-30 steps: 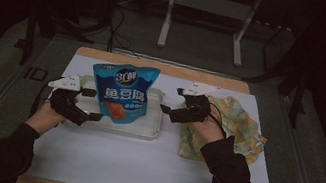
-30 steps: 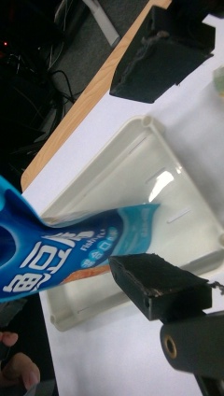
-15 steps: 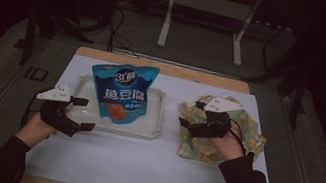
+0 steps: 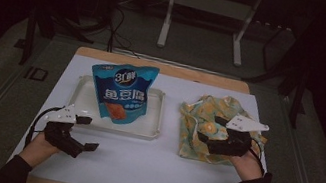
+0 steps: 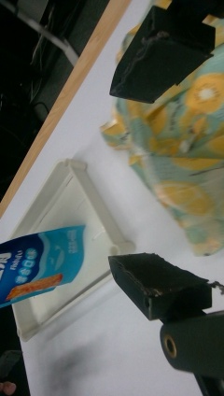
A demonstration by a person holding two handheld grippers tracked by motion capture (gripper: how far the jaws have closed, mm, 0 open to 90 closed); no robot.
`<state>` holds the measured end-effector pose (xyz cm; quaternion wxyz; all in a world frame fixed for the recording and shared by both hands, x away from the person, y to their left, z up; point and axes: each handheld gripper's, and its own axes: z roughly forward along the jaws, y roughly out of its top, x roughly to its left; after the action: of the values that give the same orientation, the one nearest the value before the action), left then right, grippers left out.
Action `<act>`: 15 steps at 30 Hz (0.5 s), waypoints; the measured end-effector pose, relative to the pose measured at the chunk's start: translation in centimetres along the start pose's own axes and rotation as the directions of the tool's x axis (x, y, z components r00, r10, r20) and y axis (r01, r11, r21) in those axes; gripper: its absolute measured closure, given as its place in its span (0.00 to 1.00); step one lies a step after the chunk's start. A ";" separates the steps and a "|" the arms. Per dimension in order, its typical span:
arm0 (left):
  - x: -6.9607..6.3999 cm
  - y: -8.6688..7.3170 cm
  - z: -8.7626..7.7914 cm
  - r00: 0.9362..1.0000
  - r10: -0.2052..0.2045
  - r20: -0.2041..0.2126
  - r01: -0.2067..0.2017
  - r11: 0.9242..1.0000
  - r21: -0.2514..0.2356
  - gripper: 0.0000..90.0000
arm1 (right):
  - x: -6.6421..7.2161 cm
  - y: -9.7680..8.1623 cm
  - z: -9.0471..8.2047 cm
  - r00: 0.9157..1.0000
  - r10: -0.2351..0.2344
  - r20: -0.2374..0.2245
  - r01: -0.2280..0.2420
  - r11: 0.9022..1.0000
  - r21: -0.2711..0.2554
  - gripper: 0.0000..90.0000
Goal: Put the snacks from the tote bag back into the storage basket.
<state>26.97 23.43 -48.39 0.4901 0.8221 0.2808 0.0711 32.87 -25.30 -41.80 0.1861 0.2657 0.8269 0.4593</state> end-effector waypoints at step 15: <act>-0.4 -1.3 0.7 1.000 0.007 0.013 -0.007 1.000 -0.004 0.03 | -0.5 -5.4 -4.1 0.990 0.116 0.077 -0.114 0.993 -0.020 0.18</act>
<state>26.43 23.10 -49.77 0.4934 0.8226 0.2744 0.0682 29.58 -30.69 -44.31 0.1934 0.3292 0.7987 0.4650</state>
